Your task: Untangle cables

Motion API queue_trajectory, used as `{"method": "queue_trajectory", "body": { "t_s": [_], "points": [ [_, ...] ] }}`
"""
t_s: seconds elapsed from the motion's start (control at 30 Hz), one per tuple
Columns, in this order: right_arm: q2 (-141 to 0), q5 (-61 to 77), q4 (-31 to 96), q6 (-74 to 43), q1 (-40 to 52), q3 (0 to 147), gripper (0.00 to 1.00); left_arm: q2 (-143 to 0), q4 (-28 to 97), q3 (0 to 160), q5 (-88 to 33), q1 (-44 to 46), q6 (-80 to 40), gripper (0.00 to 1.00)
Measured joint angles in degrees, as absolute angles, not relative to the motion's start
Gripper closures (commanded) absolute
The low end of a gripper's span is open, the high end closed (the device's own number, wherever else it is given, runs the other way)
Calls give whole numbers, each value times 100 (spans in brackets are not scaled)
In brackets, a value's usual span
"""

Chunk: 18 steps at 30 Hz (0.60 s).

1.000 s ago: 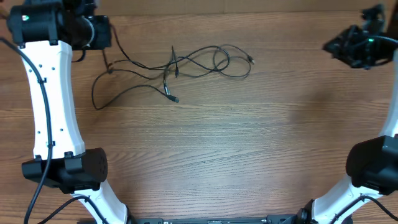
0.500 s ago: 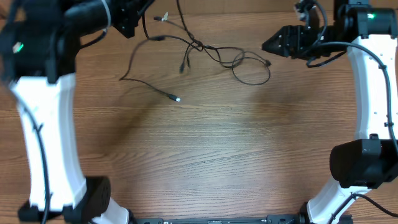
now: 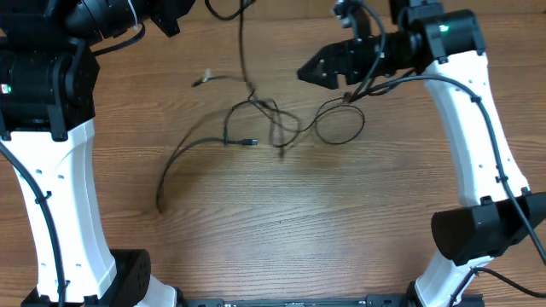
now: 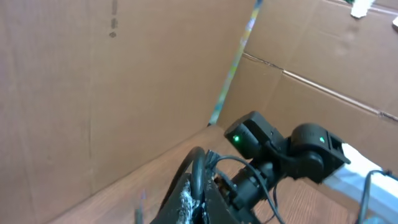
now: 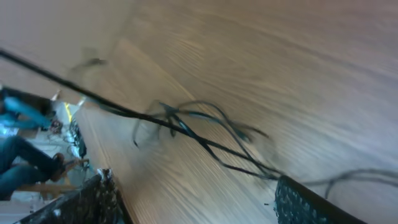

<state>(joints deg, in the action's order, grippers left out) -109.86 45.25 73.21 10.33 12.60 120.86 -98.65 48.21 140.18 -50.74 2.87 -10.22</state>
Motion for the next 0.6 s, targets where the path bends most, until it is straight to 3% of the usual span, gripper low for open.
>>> {"method": "queue_trajectory", "body": {
  "t_s": [0.3,0.6],
  "points": [
    [-10989,4045,6757,593,1498,12086,19,-9870,4464,14018,-4965,283,-1452,96],
    [-11019,3555,6757,357,1542,12086,19,-9870,3354,14018,-4838,32,-2840,96]
  ]
}}
